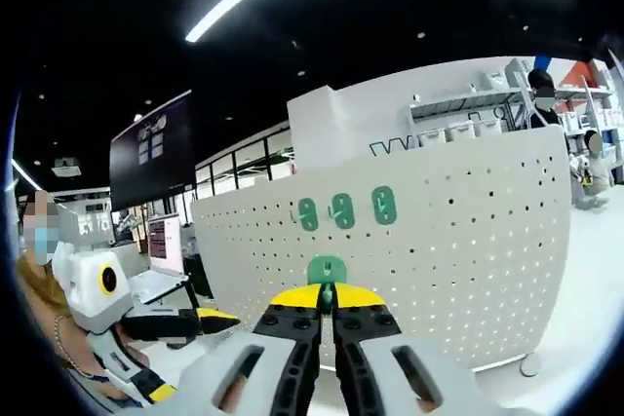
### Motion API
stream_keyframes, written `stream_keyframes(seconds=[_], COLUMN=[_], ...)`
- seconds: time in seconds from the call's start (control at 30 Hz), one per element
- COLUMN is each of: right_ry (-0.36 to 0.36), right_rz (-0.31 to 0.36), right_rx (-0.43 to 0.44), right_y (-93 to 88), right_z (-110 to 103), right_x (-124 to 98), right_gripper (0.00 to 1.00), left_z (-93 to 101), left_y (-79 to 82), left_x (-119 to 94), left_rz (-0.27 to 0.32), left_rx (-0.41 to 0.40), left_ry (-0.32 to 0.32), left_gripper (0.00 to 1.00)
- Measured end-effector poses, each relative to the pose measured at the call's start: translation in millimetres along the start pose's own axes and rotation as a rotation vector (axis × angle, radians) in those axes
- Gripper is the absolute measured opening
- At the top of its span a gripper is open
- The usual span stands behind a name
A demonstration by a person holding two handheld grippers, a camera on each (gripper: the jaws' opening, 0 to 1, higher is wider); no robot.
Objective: Insert the hook assembly into the mounting plate slot until the hook locks in place.
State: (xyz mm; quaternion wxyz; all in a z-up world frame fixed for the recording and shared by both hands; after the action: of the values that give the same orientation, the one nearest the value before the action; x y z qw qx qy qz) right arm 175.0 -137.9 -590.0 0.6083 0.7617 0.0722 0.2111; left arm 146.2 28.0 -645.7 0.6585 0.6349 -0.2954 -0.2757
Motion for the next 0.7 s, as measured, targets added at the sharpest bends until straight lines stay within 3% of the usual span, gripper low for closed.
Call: stream_keyframes(seconds=[0.7], right_ry=[-0.115], right_rz=[0.075], right_rx=[-0.102], right_y=[33.7], right_z=[58], right_x=[43], right_gripper=[0.01], left_z=[-6.7], left_y=[-8.0], left_x=[-28], left_rz=[-0.004], left_rx=[-0.022], left_ry=[0.042], left_gripper=[0.87])
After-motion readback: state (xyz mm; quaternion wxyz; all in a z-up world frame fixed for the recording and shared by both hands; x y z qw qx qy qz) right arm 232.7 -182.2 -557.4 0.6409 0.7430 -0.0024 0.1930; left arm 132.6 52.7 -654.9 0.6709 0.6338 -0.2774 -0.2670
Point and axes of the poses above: the point that each gripper's makers call its tool centre point, and the gripper's own axes: x roughly forward along the fingers, z roughly to its right, y roughly out of its top, the point moved 7 cm from there along -x, roughly backward along the fingers, and after that the axes turned 12 degrees about z, right-handed, at the moved point
